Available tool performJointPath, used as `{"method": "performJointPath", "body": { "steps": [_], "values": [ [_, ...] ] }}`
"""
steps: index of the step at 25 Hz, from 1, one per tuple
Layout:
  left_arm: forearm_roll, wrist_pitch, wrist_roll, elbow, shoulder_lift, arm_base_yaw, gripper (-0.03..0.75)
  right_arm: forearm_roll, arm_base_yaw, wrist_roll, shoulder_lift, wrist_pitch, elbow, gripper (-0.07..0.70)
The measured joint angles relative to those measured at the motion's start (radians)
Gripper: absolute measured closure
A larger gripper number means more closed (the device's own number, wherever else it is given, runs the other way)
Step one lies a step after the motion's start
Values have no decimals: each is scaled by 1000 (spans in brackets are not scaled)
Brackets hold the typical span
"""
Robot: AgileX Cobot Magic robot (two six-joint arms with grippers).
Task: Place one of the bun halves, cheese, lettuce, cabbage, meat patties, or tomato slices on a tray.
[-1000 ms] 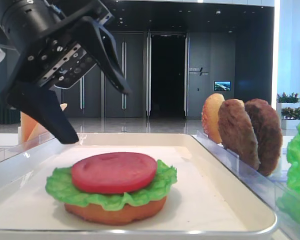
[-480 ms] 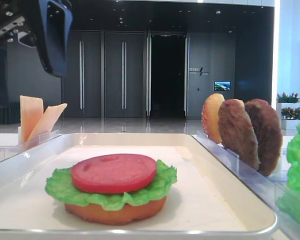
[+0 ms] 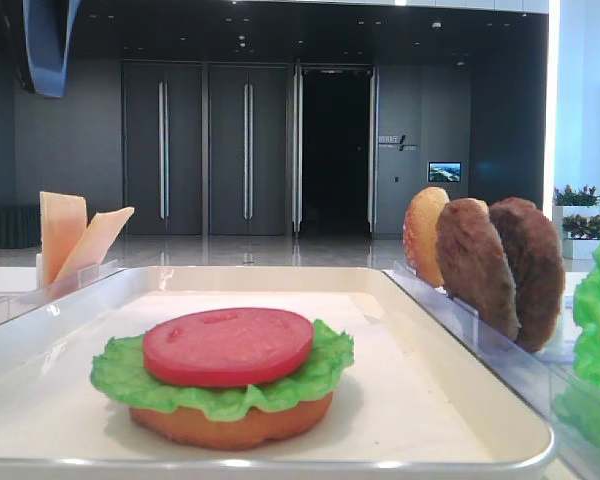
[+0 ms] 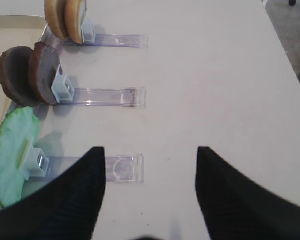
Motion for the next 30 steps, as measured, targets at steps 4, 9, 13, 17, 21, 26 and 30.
{"method": "performJointPath", "body": {
  "steps": [4, 9, 13, 17, 21, 26, 30],
  "values": [
    [39, 2, 7, -3, 0, 38, 48, 0, 0, 0, 0, 0, 0, 217],
    [65, 2, 58, -7, 0, 198, 78, 0, 0, 0, 0, 0, 0, 217],
    [80, 2, 131, -7, 0, 343, 83, 0, 0, 0, 0, 0, 0, 217],
    [90, 2, 160, -7, 0, 451, 83, 0, 0, 0, 0, 0, 0, 217],
    [90, 2, 173, -7, 0, 499, 83, 0, 0, 0, 0, 0, 0, 217],
    [90, 2, 176, -2, -17, 503, 83, 0, 0, 0, 0, 0, 0, 217],
    [78, 2, 184, 60, -147, 503, 83, 0, 0, 0, 0, 0, 0, 217]
  ]
}}
